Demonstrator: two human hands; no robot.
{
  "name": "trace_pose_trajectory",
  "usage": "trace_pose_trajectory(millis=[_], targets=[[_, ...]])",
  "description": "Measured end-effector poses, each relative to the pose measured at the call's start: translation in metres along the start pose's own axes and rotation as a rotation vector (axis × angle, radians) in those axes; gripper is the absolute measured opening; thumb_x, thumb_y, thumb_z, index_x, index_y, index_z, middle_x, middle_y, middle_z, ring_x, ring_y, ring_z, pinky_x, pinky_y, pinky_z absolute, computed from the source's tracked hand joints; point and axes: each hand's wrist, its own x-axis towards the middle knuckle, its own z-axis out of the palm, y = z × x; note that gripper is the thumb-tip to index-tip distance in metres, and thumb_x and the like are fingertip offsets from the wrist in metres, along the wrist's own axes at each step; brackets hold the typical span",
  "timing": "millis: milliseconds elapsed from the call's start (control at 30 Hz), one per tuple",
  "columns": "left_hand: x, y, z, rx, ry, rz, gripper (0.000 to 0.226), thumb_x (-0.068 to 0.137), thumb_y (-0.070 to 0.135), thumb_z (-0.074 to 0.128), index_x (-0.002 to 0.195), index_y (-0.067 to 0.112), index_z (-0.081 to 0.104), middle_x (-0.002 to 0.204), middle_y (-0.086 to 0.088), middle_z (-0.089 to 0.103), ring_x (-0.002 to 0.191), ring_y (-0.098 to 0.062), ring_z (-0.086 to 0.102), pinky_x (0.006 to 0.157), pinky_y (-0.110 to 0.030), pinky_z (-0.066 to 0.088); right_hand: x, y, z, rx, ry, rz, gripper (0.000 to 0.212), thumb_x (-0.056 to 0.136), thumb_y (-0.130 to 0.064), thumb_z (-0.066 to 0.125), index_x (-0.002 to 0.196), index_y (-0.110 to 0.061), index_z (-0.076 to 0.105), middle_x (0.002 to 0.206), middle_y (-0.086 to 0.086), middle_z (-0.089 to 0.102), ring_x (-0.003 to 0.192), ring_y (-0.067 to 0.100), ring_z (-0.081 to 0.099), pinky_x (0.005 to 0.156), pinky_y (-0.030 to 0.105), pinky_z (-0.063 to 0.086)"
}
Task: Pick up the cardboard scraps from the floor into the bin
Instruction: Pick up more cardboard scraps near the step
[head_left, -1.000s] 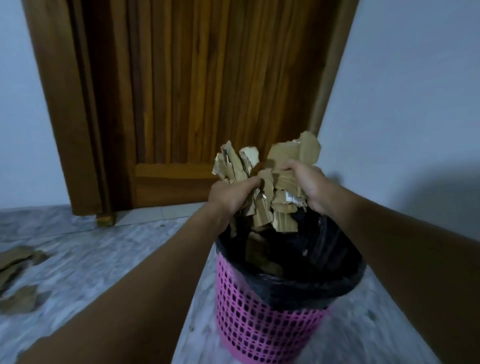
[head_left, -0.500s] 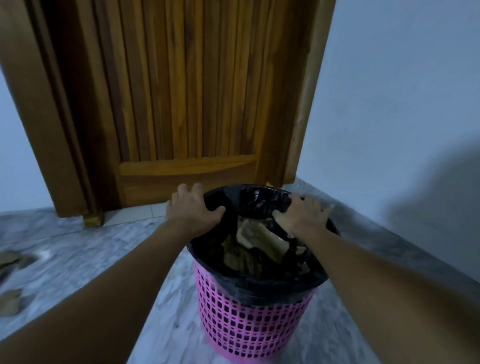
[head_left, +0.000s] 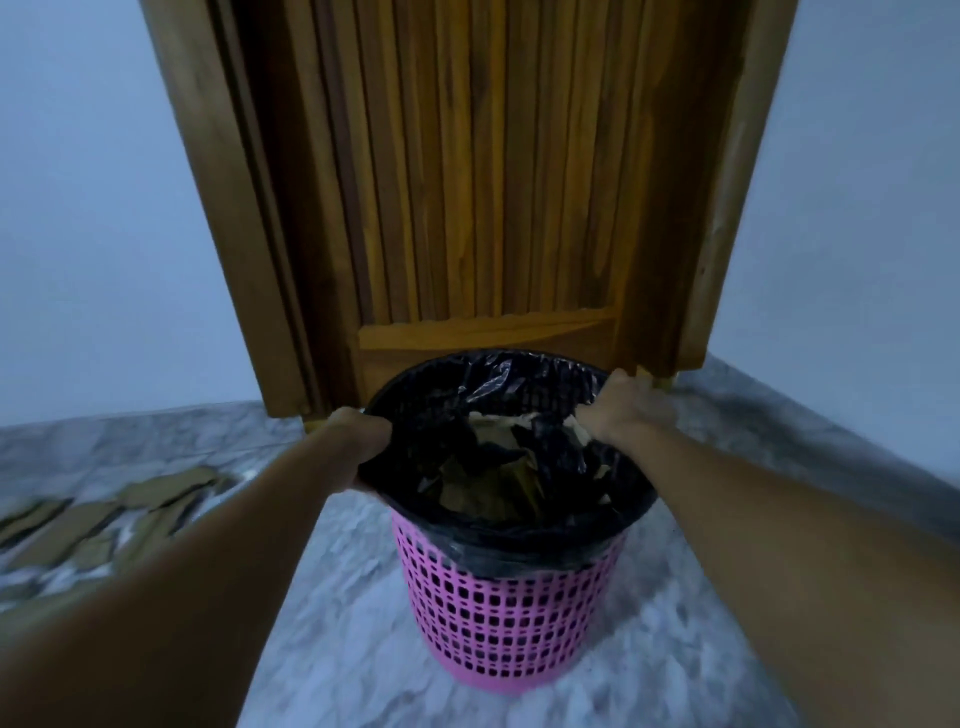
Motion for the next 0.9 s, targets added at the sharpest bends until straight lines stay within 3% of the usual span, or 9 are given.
trace_pose_trajectory(millis=[100,200,367,467,533,633,767,900], targets=[[0.009,-0.013,-0.028,-0.076,0.041,-0.047,0.028,0.095,0.004,0.043,0.120,-0.009,0.050,0.106,-0.029,0.063,0.075,-0.043,0.065,0.034,-0.047,0.051,-0.006,-0.038,0.008,0.006,-0.039,-0.056,0.071,0.088,-0.060,0.058,0.138,-0.013,0.040,0.139,0.015,0.040,0.118,0.036,0.049,0.088,0.041,0.046],[0.015,-0.022,-0.044,-0.140,0.104,-0.071,0.031,0.098,0.006,0.043,0.125,-0.008,0.047,0.120,-0.031,0.057,0.090,-0.053,0.063,0.031,-0.049,0.049,-0.013,-0.069,0.018,0.152,-0.106,-0.093,0.065,0.089,-0.056,0.059,0.134,-0.012,0.045,0.139,0.015,0.037,0.111,0.036,0.052,0.079,0.039,0.047],[0.023,-0.029,-0.054,-0.307,0.213,-0.113,0.028,0.096,-0.002,0.046,0.123,-0.008,0.048,0.119,-0.027,0.053,0.091,-0.053,0.061,0.039,-0.055,0.050,-0.031,-0.108,0.045,0.390,-0.157,-0.180,0.059,0.090,-0.052,0.059,0.136,-0.016,0.047,0.141,0.014,0.036,0.119,0.036,0.049,0.096,0.044,0.049],[0.029,-0.033,-0.059,-0.431,0.190,-0.127,0.022,0.096,-0.002,0.046,0.118,0.000,0.047,0.103,-0.021,0.052,0.076,-0.040,0.060,0.039,-0.045,0.055,-0.047,-0.126,0.064,0.390,-0.174,-0.295,0.059,0.092,-0.052,0.056,0.141,-0.019,0.044,0.152,0.011,0.028,0.126,0.035,0.046,0.100,0.045,0.047],[0.033,-0.037,-0.061,-0.440,0.158,-0.128,0.025,0.097,0.008,0.048,0.121,0.000,0.048,0.108,-0.024,0.056,0.083,-0.037,0.063,0.048,-0.042,0.059,-0.060,-0.138,0.073,0.366,-0.167,-0.357,0.061,0.092,-0.053,0.052,0.144,-0.021,0.043,0.156,0.008,0.023,0.134,0.034,0.039,0.104,0.045,0.043],[0.031,-0.043,-0.067,-0.376,0.055,-0.109,0.032,0.100,0.026,0.043,0.122,0.004,0.052,0.106,-0.017,0.061,0.085,-0.029,0.062,0.072,-0.042,0.054,-0.080,-0.153,0.081,0.250,-0.095,-0.418,0.062,0.091,-0.056,0.049,0.143,-0.022,0.045,0.156,0.010,0.025,0.142,0.036,0.024,0.111,0.049,0.034],[0.014,-0.050,-0.097,-0.116,0.041,-0.048,0.031,0.098,0.034,0.047,0.113,0.008,0.054,0.113,-0.014,0.061,0.100,-0.031,0.061,0.084,-0.042,0.052,-0.106,-0.173,0.079,0.127,0.002,-0.610,0.051,0.093,-0.046,0.049,0.137,-0.020,0.051,0.152,0.011,0.033,0.143,0.032,0.024,0.115,0.053,0.023],[-0.009,-0.067,-0.150,0.172,0.123,-0.037,0.039,0.099,0.034,0.046,0.123,0.004,0.056,0.112,-0.012,0.067,0.084,-0.024,0.064,0.076,-0.036,0.053,-0.133,-0.204,0.076,0.058,-0.032,-0.901,0.043,0.094,-0.040,0.052,0.131,-0.019,0.054,0.141,0.007,0.044,0.133,0.030,0.037,0.111,0.048,0.029]])
